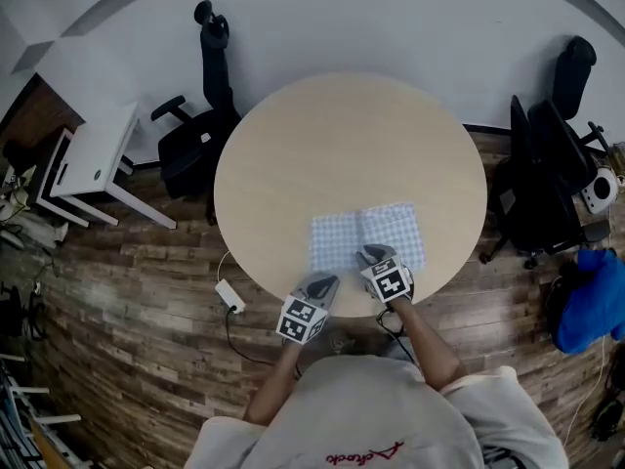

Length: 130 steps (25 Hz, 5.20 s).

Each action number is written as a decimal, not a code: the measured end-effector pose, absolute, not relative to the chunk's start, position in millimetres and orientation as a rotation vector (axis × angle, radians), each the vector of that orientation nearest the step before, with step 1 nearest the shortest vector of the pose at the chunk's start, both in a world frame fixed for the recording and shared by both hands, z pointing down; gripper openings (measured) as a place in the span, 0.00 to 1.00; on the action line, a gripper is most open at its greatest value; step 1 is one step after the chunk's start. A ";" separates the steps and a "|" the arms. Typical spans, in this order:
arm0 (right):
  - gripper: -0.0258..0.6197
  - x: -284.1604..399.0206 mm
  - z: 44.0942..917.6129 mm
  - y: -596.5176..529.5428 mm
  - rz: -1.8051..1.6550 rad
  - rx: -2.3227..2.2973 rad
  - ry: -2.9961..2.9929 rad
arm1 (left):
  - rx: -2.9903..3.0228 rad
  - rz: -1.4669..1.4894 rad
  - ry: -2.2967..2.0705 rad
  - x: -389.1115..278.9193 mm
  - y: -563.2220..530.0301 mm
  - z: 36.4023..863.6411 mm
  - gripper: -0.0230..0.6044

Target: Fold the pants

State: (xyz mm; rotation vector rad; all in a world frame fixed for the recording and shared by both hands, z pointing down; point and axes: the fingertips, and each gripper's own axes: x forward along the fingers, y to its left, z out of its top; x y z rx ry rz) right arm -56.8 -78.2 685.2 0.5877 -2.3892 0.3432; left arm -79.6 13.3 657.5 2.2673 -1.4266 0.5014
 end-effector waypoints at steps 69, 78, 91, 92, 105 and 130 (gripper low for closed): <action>0.12 258.2 686.8 -235.3 0.863 1.209 -2.289 | 2.516 0.582 -1.080 127.5 -119.7 642.5 0.09; 0.12 192.9 616.3 -202.3 0.688 1.122 -2.443 | 2.527 0.553 -1.114 87.0 -92.7 637.7 0.09; 0.12 39.5 612.7 -133.2 0.377 0.840 -2.453 | 2.451 0.477 -1.281 -7.6 -42.5 632.9 0.09; 0.12 29.0 619.0 -128.8 0.353 0.820 -2.434 | 2.436 0.475 -1.304 -18.9 -38.5 634.2 0.09; 0.13 -51.5 743.7 -80.4 0.313 0.660 -2.168 | 2.215 0.445 -1.526 -128.9 21.2 653.3 0.09; 0.09 37.3 641.0 -59.7 0.434 0.894 -2.585 | 2.389 0.406 -1.259 -5.2 8.6 645.4 0.09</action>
